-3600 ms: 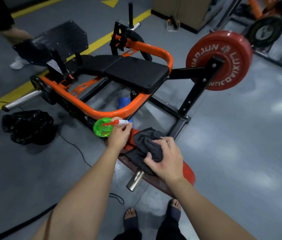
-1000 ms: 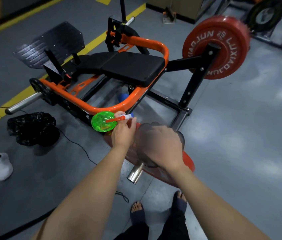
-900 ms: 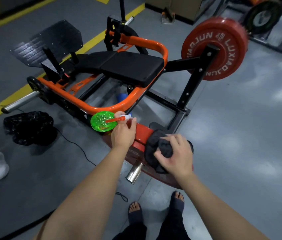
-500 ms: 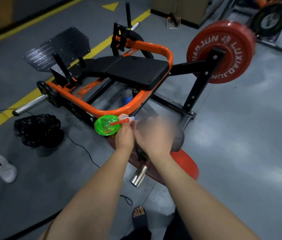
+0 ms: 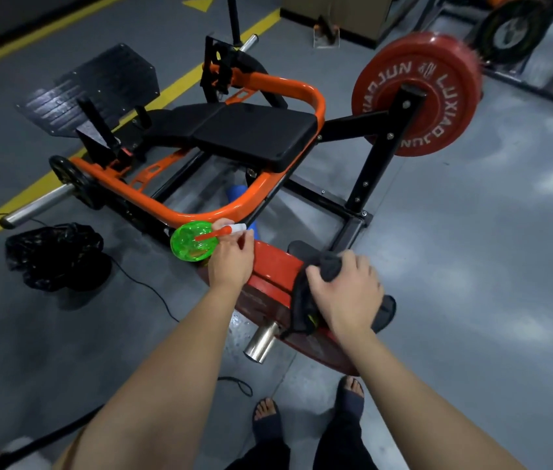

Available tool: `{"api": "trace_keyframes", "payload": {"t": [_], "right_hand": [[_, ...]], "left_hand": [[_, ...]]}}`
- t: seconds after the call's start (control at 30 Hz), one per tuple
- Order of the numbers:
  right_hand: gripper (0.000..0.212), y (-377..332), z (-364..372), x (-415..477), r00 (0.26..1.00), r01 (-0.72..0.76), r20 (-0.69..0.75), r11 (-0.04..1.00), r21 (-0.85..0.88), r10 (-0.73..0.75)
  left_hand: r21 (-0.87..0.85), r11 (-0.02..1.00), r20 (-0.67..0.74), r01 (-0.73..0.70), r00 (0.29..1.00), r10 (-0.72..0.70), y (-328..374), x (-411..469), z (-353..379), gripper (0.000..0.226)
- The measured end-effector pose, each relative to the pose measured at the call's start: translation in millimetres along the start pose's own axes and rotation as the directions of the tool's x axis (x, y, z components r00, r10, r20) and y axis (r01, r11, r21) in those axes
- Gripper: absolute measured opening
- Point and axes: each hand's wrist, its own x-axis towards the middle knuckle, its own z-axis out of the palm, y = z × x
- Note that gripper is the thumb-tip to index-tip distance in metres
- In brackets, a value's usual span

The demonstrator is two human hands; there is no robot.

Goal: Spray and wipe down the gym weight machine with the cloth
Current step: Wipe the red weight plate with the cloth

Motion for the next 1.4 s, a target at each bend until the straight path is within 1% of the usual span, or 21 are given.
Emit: {"api": "trace_keyframes", "payload": {"t": [0.03,0.1,0.17,0.2,0.27,0.37,0.43,0.5,0.53,0.6,0.67,0.7,0.77,0.87,1.0,1.13,1.23,1.27,1.33,1.4], "right_hand": [[0.050,-16.6,2.1,7.1,1.000,0.018,0.022,0.999,-0.032,-0.018],[0.054,-43.6,8.6,13.1,0.992,0.127,0.029,0.988,-0.086,-0.125],[0.054,-55.8,13.3,11.2,0.974,0.225,0.017,0.968,-0.110,-0.225],[0.052,-53.9,13.9,9.1,0.964,0.263,0.002,0.960,-0.094,-0.264],[0.046,-39.2,11.9,5.3,0.945,0.325,-0.037,0.946,-0.003,-0.325],[0.041,-4.4,5.8,-4.6,0.910,0.413,-0.054,0.906,0.094,-0.410],[0.040,17.6,1.5,-13.1,0.911,0.412,-0.052,0.901,0.139,-0.409],[0.039,34.5,-2.4,-19.3,0.932,0.362,-0.054,0.917,0.169,-0.358],[0.038,37.6,-4.0,-21.9,0.950,0.312,-0.051,0.933,0.181,-0.308],[0.038,26.5,-6.2,-22.5,0.988,0.156,-0.013,0.971,0.180,-0.157],[0.039,6.1,-4.5,-20.7,1.000,-0.002,0.025,0.993,0.117,-0.001],[0.041,-2.8,-3.1,-21.6,0.999,-0.036,0.026,0.997,0.074,0.034],[0.045,-13.1,1.6,-24.7,0.999,-0.005,-0.034,1.000,0.028,0.006],[0.048,-19.8,9.7,-25.5,0.988,0.049,-0.146,0.999,0.010,-0.047],[0.053,-34.2,15.1,-17.0,0.988,0.107,-0.101,0.988,-0.111,-0.118],[0.051,-56.1,16.8,-10.3,0.977,0.197,-0.056,0.969,-0.148,-0.207],[0.048,-65.5,17.1,-7.0,0.954,0.293,-0.036,0.950,-0.109,-0.298],[0.047,-62.7,16.1,-5.6,0.942,0.332,-0.027,0.940,-0.081,-0.335],[0.047,-43.4,12.6,-4.5,0.908,0.418,-0.022,0.909,-0.012,-0.418],[0.044,-12.9,7.8,-10.0,0.889,0.457,-0.050,0.887,0.070,-0.455]], "left_hand": [[-0.007,1.000,0.000,-0.006,1.000,0.006,1.0,-1.0,-1.0,0.043],[-0.018,1.000,0.000,-0.016,1.000,0.016,-0.8,-0.4,-2.5,0.042],[-0.006,1.000,0.014,-0.025,1.000,0.025,-4.8,2.5,-3.1,0.043],[-0.002,1.000,0.018,-0.021,1.000,0.021,-7.8,4.4,-2.4,0.044],[0.000,1.000,0.024,0.001,1.000,-0.001,-11.3,6.9,-2.3,0.046],[-0.019,1.000,0.039,0.021,0.999,-0.020,-11.8,11.0,-3.9,0.048],[-0.038,0.999,0.050,0.029,0.998,-0.028,-14.3,13.5,-4.3,0.049],[-0.051,0.998,0.070,0.046,0.997,-0.042,-15.6,15.8,-4.3,0.050],[-0.057,0.997,0.076,0.054,0.996,-0.049,-16.1,16.7,-4.6,0.050],[-0.076,0.995,0.075,0.062,0.996,-0.056,-16.7,17.8,-5.4,0.049],[-0.072,0.996,0.083,0.057,0.995,-0.051,-16.3,18.3,-5.4,0.049],[-0.072,0.996,0.090,0.057,0.995,-0.050,-16.5,18.1,-6.0,0.049],[-0.087,0.995,0.097,0.057,0.994,-0.049,-17.4,17.9,-8.6,0.051],[-0.106,0.994,0.066,0.031,0.998,-0.024,-17.7,13.8,-11.2,0.051],[-0.100,0.995,0.005,-0.028,1.000,0.028,-10.2,-2.7,-10.7,0.049],[-0.059,0.993,-0.023,-0.099,0.995,0.098,10.4,-15.1,-9.0,0.051],[-0.037,0.987,-0.031,-0.159,0.987,0.158,18.5,-18.7,-4.5,0.043],[-0.054,0.987,-0.048,-0.154,0.987,0.151,20.0,-20.0,-3.5,0.042],[-0.069,0.989,-0.086,-0.131,0.988,0.125,22.7,-24.9,3.8,0.051],[-0.008,0.998,-0.092,-0.058,0.994,0.057,26.8,-33.8,12.8,0.056]]}}
